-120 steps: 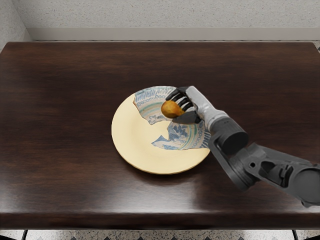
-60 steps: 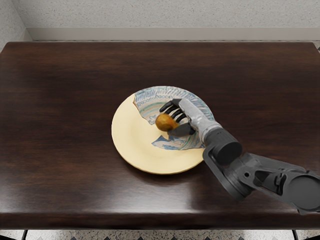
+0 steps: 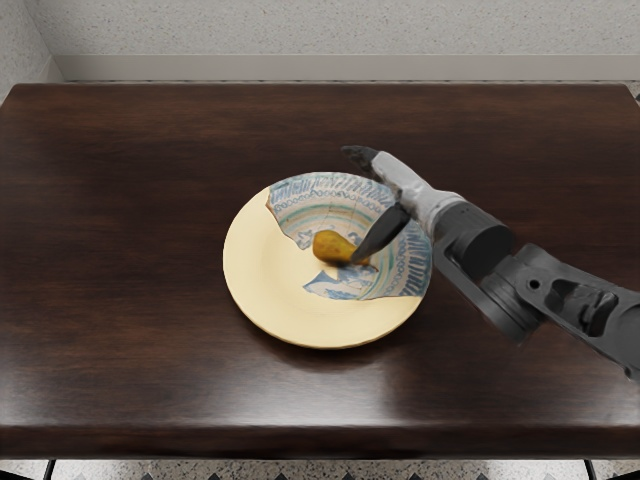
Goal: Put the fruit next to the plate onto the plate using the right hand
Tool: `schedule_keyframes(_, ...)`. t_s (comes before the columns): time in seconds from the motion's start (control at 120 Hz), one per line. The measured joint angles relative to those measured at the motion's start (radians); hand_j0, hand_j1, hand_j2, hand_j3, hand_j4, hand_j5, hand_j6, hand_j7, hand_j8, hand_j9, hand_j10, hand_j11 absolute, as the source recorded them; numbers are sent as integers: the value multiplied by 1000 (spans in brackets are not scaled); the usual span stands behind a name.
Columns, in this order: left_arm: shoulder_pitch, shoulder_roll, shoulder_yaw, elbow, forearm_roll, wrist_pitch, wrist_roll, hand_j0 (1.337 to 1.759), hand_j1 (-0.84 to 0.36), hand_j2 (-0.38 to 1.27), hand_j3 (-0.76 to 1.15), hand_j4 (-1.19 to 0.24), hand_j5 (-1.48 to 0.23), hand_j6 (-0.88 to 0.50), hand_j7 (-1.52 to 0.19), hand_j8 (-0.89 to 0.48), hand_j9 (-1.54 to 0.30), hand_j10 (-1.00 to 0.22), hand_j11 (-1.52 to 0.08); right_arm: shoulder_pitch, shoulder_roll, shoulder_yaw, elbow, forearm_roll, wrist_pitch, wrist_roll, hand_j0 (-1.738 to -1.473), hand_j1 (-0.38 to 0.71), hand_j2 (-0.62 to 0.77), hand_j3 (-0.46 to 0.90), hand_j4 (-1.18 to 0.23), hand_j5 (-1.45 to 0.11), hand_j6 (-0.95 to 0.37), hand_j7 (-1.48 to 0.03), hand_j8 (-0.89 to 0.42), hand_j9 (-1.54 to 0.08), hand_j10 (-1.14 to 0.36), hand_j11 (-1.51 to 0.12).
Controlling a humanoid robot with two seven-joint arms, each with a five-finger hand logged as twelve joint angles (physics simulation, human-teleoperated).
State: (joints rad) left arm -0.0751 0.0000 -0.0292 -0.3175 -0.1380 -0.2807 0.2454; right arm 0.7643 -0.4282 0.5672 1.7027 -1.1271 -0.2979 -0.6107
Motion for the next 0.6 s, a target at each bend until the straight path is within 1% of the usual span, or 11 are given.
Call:
schedule_keyframes(0.125,2,0,2,0,-1,0,0,1658,349,0,0,0,0,1,0,1,0,0,0,-7,-34,222,-6,241,334,0,-1658,-278,-6,0,-61,-80,-60,-80,-62,-80,-62,-80)
schedule_keyframes(0.192,5,0,1,0,0,0,0,1658,349,0,0,0,0,1,0,1,0,0,0,-21,-67,320,-18,373,487,0,-1658,-292,-5,0,-49,-64,-49,-64,-50,-64,-49,-64)
schedule_keyframes(0.242,9,0,2,0,-1,0,0,1658,349,0,0,0,0,1,0,1,0,0,0,-49,-99,396,-35,463,596,0,-1658,-300,-5,0,-42,-54,-42,-54,-43,-54,-42,-54)
schedule_keyframes(0.325,11,0,3,0,-1,0,0,1658,349,0,0,0,0,1,0,1,0,0,0,-121,-155,522,-73,577,754,0,-1658,-310,-4,0,-34,-43,-34,-43,-34,-43,-34,-43)
schedule_keyframes(0.383,28,0,3,0,0,0,0,1658,349,0,0,0,0,1,0,1,0,0,0,-167,-213,578,-115,678,820,0,-1658,-315,-4,0,-29,-38,-29,-38,-30,-38,-29,-38)
schedule_keyframes(0.442,45,0,3,0,0,0,0,1658,349,0,0,0,0,1,0,1,0,0,0,-198,-261,611,-145,743,858,0,-1658,-319,-3,0,-26,-34,-26,-34,-26,-34,-26,-34)
schedule_keyframes(0.517,55,0,3,0,0,0,0,1658,349,0,0,0,0,1,0,1,0,0,0,-222,-293,633,-174,790,884,0,-1658,-322,-3,0,-23,-30,-23,-30,-23,-30,-23,-30)
schedule_keyframes(0.6,54,0,2,0,0,0,0,1658,349,0,0,0,0,1,0,1,0,0,0,-239,-308,644,-189,815,898,0,-1658,-325,-3,0,-21,-27,-21,-27,-21,-27,-21,-27)
